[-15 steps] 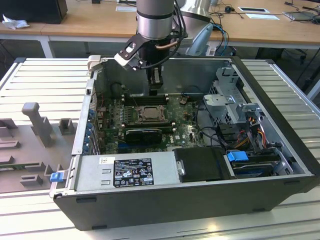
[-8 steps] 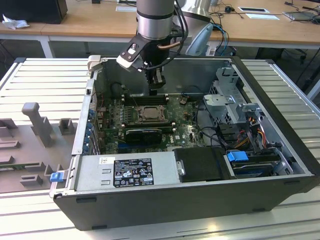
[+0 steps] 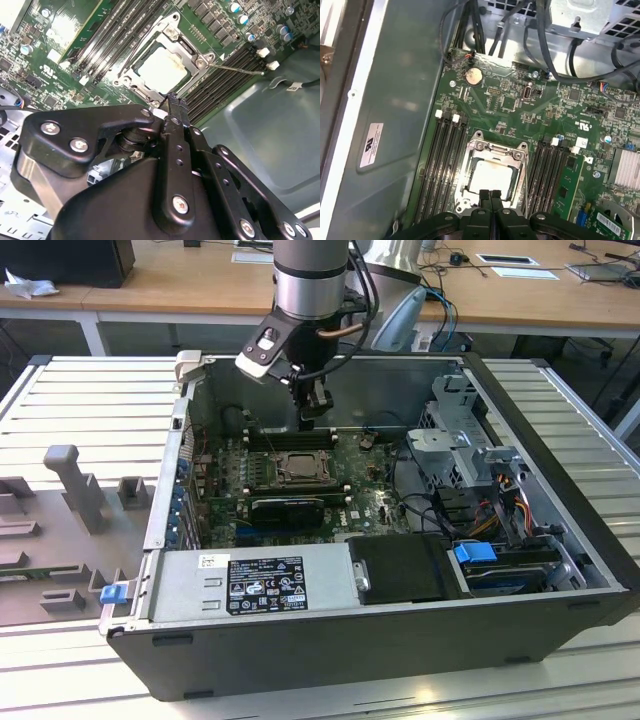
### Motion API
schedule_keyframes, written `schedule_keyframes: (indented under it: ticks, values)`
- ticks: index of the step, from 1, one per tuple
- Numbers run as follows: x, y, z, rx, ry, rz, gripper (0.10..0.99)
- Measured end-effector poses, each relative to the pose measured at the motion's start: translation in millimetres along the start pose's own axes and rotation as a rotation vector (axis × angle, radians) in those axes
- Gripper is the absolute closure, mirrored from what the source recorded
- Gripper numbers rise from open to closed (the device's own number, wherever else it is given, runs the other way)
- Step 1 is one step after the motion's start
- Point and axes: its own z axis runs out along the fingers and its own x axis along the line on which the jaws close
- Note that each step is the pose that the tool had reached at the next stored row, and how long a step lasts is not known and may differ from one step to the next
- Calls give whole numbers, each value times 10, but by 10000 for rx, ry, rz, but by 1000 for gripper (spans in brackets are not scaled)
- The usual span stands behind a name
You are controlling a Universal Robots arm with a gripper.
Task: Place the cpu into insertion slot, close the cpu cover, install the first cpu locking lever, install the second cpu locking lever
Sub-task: 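Install the first cpu locking lever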
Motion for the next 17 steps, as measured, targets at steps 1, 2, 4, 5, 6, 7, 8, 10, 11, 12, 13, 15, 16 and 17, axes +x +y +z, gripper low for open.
schedule_keyframes:
  ticks: [1,2,4,5,6,7,8,10,11,12,13,15,16,17]
  values:
    - [0,0,0,3,3,-88,980]
    - [0,0,0,6,6,-169,980]
    - [0,0,0,12,11,-326,980]
    - [0,0,0,14,13,-379,980]
    - [0,0,0,17,15,-443,980]
    - [0,0,0,18,16,-492,980]
    - [0,0,0,22,20,-595,980]
    - [0,0,0,25,24,-706,980]
    - [0,0,0,28,25,-748,980]
    - [0,0,0,29,26,-776,980]
    - [0,0,0,30,28,-824,980]
    - [0,0,0,34,31,-923,980]
    - [0,0,0,35,32,-952,980]
    - [0,0,0,36,34,-996,980]
